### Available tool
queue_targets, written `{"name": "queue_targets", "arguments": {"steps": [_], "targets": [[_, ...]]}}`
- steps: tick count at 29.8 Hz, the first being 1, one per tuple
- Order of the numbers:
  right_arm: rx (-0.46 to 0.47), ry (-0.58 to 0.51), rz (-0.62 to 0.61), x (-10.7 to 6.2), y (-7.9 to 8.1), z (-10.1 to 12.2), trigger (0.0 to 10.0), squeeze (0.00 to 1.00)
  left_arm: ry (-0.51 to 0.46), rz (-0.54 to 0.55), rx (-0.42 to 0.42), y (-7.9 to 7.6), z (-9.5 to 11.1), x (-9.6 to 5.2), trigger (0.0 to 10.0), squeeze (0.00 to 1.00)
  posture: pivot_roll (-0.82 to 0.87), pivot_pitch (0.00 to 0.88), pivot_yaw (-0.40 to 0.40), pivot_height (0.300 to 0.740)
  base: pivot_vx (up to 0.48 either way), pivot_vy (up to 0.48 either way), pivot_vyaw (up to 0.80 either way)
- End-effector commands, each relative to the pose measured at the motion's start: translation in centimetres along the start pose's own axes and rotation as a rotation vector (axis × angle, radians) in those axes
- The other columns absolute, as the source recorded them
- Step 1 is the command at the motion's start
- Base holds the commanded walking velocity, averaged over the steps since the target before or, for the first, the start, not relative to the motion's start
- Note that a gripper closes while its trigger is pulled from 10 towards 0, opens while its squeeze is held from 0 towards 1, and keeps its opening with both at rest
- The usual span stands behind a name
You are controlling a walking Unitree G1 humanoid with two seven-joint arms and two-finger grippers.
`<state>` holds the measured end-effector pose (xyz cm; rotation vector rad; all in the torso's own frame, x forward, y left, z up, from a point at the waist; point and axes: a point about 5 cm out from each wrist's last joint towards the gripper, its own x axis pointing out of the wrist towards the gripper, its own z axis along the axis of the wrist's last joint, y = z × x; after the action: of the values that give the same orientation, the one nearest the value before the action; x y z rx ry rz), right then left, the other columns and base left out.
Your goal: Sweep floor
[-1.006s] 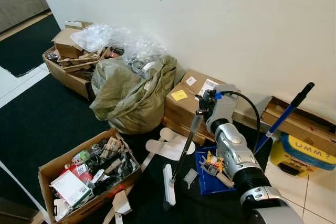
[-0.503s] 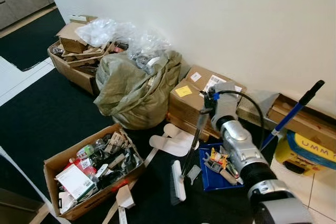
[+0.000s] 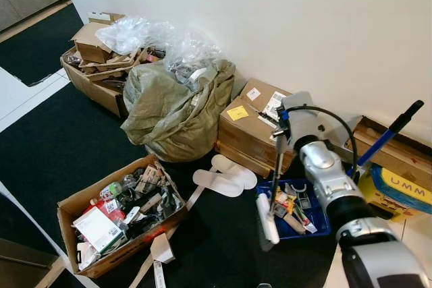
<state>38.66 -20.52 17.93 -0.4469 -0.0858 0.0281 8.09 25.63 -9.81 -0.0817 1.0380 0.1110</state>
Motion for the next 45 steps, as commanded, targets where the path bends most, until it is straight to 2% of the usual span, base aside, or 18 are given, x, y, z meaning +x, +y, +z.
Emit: {"name": "queue_targets", "arguments": {"steps": [1, 3, 8, 13, 18, 24, 25, 27, 31, 35, 38, 40, 42, 45], "targets": [[-0.169, -0.031, -0.039, 0.1, -1.6, 0.5, 10.0, 0.00, 0.034, 0.018, -0.006, 0.5, -0.9, -0.4, 10.0, 0.00, 0.00, 0.236, 0.045, 0.740, 0.000, 0.000, 0.00], [-0.169, -0.031, -0.039, 0.1, -1.6, 0.5, 10.0, 0.00, 0.034, 0.018, -0.006, 0.5, -0.9, -0.4, 10.0, 0.00, 0.00, 0.236, 0.045, 0.740, 0.000, 0.000, 0.00], [-0.187, -0.046, -0.080, 0.3, -3.0, 1.3, 10.0, 0.00, 0.035, 0.018, -0.011, 0.5, -0.9, -0.4, 10.0, 0.00, -0.01, 0.216, 0.038, 0.740, 0.000, 0.000, 0.00], [-0.188, -0.048, -0.086, 0.4, -3.2, 1.4, 10.0, 0.00, 0.035, 0.018, -0.013, 0.5, -0.9, -0.4, 10.0, 0.00, -0.01, 0.216, 0.038, 0.740, 0.000, 0.000, 0.00], [-0.079, -0.070, -0.031, 0.8, -1.8, 2.0, 10.0, 0.00, 0.030, 0.017, -0.017, 0.3, -0.9, -0.3, 10.0, 0.00, -0.01, 0.170, 0.030, 0.740, 0.000, 0.000, 0.00], [-0.039, -0.084, -0.024, 1.0, -1.6, 2.4, 10.0, 0.00, 0.031, 0.017, -0.013, 0.1, -0.8, -0.2, 10.0, 0.00, -0.02, 0.155, 0.029, 0.740, 0.000, 0.000, 0.00], [-0.004, -0.093, -0.022, 1.1, -1.6, 2.7, 10.0, 0.00, 0.031, 0.016, -0.013, 0.1, -0.8, -0.2, 10.0, 0.00, -0.02, 0.146, 0.027, 0.740, 0.000, 0.000, 0.00], [-0.004, -0.093, -0.022, 1.1, -1.6, 2.7, 10.0, 0.00, 0.031, 0.016, -0.013, 0.1, -0.8, -0.2, 10.0, 0.00, -0.02, 0.146, 0.027, 0.740, 0.000, 0.000, 0.00], [0.063, -0.113, 0.004, 1.4, -1.5, 3.7, 10.0, 0.00, 0.034, 0.011, -0.012, -0.1, -0.8, -0.1, 10.0, 0.00, -0.03, 0.122, 0.018, 0.740, 0.000, 0.000, 0.00], [0.054, -0.111, 0.029, 1.5, -1.3, 3.9, 10.0, 0.00, 0.033, 0.009, -0.013, -0.2, -0.7, -0.1, 10.0, 0.00, -0.04, 0.119, 0.015, 0.740, 0.000, 0.000, 0.00], [-0.004, -0.077, 0.068, 1.4, -0.6, 3.4, 10.0, 0.00, 0.024, 0.009, -0.026, -0.4, -0.6, 0.0, 10.0, 0.00, -0.04, 0.109, 0.009, 0.740, 0.000, 0.000, 0.00], [-0.004, -0.077, 0.068, 1.4, -0.6, 3.4, 10.0, 0.00, 0.024, 0.009, -0.026, -0.4, -0.6, 0.0, 10.0, 0.00, -0.04, 0.109, 0.009, 0.740, 0.000, 0.000, 0.00], [-0.038, -0.017, 0.111, 1.3, 0.2, 2.3, 10.0, 0.00, 0.019, 0.008, -0.033, -0.6, -0.5, 0.1, 10.0, 0.00, -0.04, 0.106, 0.006, 0.740, 0.000, 0.000, 0.00], [-0.059, 0.017, 0.140, 1.1, 0.5, 1.7, 10.0, 0.00, 0.020, 0.009, -0.033, -0.6, -0.5, 0.1, 10.0, 0.00, -0.04, 0.105, 0.002, 0.740, 0.000, 0.000, 0.00]]}}
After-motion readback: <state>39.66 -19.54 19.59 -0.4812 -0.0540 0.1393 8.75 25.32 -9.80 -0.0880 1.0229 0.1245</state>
